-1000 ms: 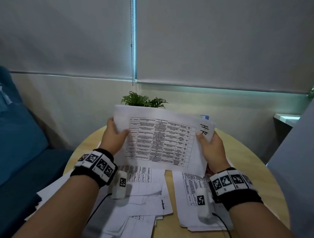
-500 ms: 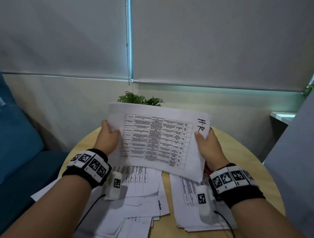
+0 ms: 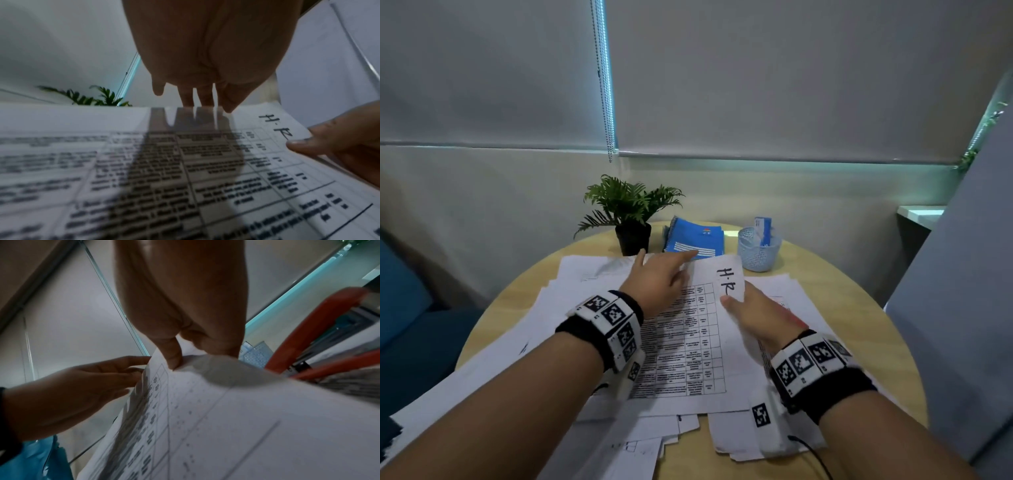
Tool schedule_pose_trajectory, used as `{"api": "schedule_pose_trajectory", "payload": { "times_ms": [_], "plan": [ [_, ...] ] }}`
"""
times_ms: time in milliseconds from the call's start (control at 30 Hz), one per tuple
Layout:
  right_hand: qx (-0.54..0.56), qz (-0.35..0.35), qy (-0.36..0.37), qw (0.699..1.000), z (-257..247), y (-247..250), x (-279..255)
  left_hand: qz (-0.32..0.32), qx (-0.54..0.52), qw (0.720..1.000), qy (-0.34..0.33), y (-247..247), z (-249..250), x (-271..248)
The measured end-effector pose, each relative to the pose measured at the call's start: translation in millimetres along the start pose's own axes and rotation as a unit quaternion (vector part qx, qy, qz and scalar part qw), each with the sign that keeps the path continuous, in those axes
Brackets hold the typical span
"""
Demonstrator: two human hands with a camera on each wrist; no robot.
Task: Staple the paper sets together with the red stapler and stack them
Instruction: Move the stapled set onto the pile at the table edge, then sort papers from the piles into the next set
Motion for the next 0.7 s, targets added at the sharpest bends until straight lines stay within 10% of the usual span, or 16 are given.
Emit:
{"api": "schedule_pose_trajectory", "payload": {
  "times_ms": [400, 700],
  "plan": [
    [-0.145, 0.126, -0.062, 0.979, 24.2, 70.6, 13.9, -0.037, -0.087, 0.995, -0.017, -35.1, -16.2, 28.3],
    [-0.395, -0.083, -0.233, 0.885, 56.7, 66.9, 23.6, -0.050, -0.091, 0.994, -0.021, -45.1, -17.4, 37.0]
  ]
}}
Point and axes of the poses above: each hand's wrist, its own x-axis towards the middle knuckle, its own y-axis out of the back of the hand, z = x × y, the point moved 5 cm from there along x, towards the middle knuckle, and after that the axes turned 7 degrees about -z, right-handed, at the moved point
